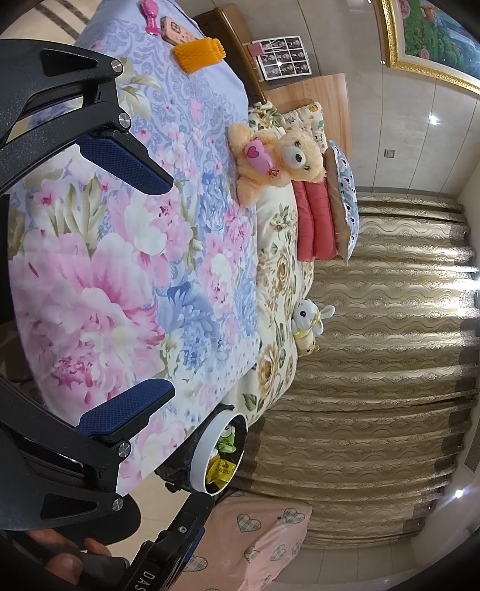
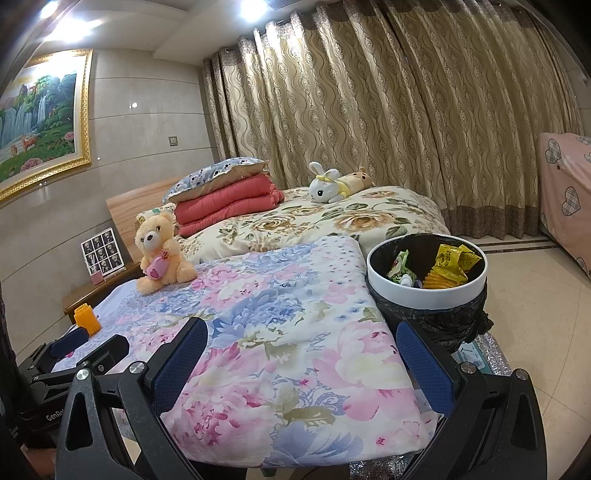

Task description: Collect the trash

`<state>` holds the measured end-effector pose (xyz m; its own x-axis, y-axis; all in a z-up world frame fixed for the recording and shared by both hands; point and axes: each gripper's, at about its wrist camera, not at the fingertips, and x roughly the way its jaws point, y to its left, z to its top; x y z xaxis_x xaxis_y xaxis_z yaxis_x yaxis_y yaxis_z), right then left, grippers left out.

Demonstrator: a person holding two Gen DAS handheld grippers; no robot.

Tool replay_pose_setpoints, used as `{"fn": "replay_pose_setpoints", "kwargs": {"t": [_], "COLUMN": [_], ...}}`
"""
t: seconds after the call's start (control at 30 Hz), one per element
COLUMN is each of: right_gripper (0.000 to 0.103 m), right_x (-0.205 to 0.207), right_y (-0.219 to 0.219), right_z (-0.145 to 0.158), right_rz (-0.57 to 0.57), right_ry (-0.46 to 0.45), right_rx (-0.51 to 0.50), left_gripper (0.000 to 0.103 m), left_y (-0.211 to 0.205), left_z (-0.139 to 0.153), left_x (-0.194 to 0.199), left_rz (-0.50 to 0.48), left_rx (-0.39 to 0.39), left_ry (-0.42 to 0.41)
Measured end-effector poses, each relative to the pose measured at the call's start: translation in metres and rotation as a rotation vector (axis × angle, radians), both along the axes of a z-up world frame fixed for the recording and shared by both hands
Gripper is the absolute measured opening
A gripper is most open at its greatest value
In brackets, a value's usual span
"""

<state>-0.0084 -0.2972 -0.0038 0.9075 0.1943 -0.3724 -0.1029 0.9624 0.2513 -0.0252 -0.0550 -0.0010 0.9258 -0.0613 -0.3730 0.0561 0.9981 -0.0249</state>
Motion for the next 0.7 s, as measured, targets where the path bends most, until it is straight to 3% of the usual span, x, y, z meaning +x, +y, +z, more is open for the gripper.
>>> {"fn": "replay_pose_setpoints", "kwargs": {"t": [0.7], "right_gripper": [0.103], "right_x": [-0.0013], "right_y": [0.002], "right_z": [0.0003], "right_rz": [0.003], "right_ry": [0.007], "right_rx": [0.003], "left_gripper": [0.102], "left_y": [-0.001], "left_z": [-0.0063], "left_x": [0.0035], "left_rz": [-0.008], "left_rx": [-0.002], "left_ry": [0.019]}}
